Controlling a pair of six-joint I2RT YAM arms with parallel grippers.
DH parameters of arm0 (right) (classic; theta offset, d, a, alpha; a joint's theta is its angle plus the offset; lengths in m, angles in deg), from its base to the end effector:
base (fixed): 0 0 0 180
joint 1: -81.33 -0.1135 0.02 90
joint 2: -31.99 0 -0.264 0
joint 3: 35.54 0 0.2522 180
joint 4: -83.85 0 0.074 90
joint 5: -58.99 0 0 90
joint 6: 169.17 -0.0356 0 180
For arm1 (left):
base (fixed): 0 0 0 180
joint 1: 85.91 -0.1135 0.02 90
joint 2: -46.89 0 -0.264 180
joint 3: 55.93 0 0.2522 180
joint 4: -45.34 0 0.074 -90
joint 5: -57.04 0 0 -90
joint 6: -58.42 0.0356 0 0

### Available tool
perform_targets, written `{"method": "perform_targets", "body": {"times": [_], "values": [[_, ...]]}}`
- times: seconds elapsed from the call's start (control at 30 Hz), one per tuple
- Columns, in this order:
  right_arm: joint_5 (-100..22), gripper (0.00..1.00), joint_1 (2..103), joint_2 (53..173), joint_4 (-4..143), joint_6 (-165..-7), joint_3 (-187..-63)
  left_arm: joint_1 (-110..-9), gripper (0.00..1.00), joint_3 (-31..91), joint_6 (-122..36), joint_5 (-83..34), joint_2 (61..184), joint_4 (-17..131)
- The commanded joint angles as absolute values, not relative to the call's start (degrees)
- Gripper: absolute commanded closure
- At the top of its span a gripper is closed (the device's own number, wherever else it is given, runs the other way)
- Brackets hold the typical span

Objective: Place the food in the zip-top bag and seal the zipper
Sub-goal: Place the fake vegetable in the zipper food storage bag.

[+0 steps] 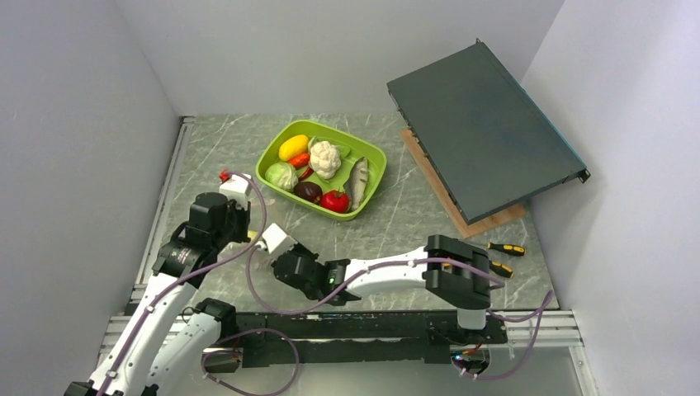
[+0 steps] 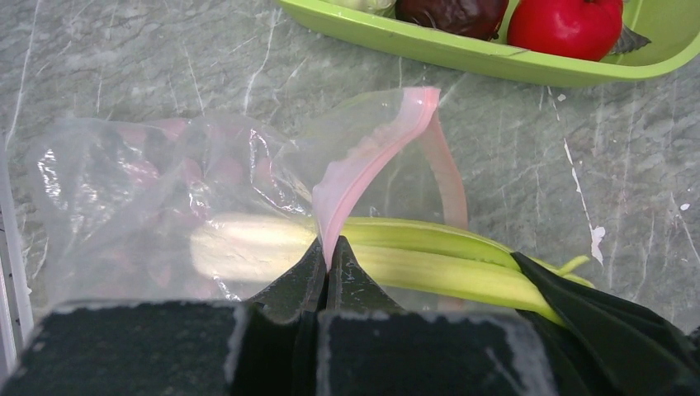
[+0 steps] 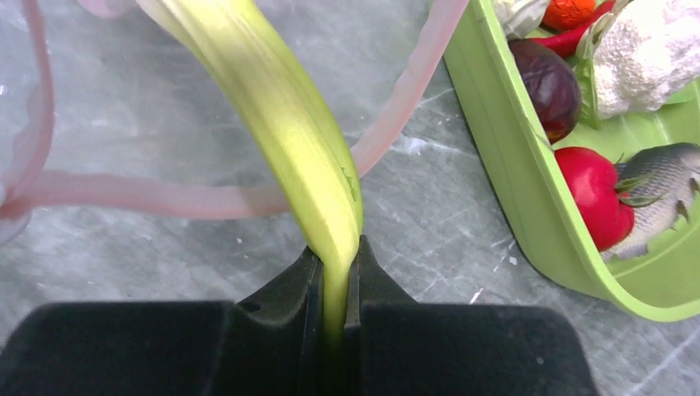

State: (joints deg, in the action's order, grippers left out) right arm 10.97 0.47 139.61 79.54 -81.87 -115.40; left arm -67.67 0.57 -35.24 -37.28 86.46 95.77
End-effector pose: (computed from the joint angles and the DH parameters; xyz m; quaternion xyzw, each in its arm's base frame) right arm 0.0884 0.3993 0.1943 -0.3803 0.7435 0.0675 0.5460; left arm 0.1424 -0.0441 0.2947 0.0940 0.8754 -0.0572 0.4707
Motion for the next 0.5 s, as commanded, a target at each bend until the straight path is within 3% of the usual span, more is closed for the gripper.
{"method": "perform_targets", "body": {"times": [0.0,0.2,0.47], "values": [[4.91,1.0,2.78,134.51,77.39,-90.05,-116.46,-67.63,1.0,0.89,-35.11,-35.88,85.9,93.77],[-14.19,1.0,9.86,132.52,76.41,-104.28,-117.36,-67.64,1.0,0.9,-35.01,-34.03,85.46,93.52],[-26.87,1.0,14.63,133.81,72.47,-121.11,-123.45,-67.63,1.0,1.16,-39.64,-25.58,85.34,92.38]]}}
